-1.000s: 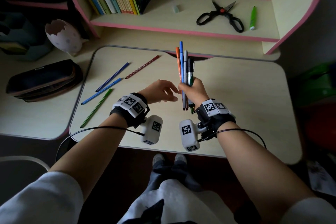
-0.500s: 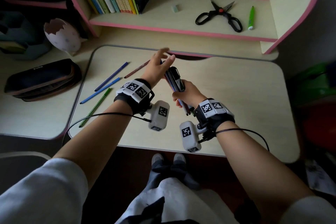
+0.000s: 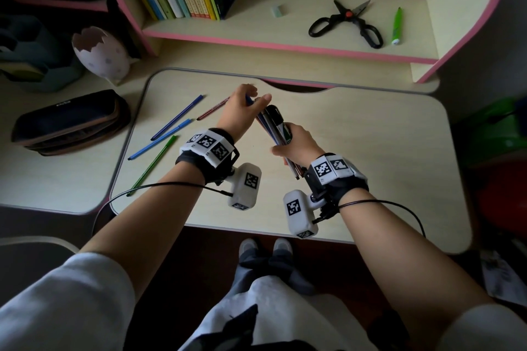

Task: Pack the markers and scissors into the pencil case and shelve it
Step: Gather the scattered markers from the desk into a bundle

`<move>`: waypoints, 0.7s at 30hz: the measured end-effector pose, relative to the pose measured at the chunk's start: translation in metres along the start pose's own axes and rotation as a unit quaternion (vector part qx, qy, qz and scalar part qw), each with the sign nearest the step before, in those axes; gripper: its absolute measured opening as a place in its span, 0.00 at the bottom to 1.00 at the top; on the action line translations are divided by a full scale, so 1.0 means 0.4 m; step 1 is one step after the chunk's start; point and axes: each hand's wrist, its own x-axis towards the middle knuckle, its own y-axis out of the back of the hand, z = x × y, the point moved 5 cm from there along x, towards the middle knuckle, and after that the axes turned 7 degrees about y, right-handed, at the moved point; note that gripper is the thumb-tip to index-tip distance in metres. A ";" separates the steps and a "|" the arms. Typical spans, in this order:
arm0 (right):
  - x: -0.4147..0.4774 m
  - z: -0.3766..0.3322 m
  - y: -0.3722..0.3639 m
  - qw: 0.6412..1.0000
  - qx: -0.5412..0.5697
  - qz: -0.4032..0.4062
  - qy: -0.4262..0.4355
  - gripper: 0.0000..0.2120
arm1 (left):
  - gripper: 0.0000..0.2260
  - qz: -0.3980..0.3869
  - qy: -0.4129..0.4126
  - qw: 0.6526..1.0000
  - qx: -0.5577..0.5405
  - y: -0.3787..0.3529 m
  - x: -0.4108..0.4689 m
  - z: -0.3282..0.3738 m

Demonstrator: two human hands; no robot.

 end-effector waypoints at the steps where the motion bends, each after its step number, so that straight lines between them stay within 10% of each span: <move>1: 0.000 -0.002 -0.001 1.000 -0.001 0.001 0.003 0.13 | 0.18 -0.012 -0.007 1.000 0.011 -0.005 -0.003 0.001; 21: -0.001 -0.020 0.000 0.998 -0.042 -0.039 0.017 0.16 | 0.12 -0.049 0.021 0.998 0.022 -0.029 -0.046 -0.001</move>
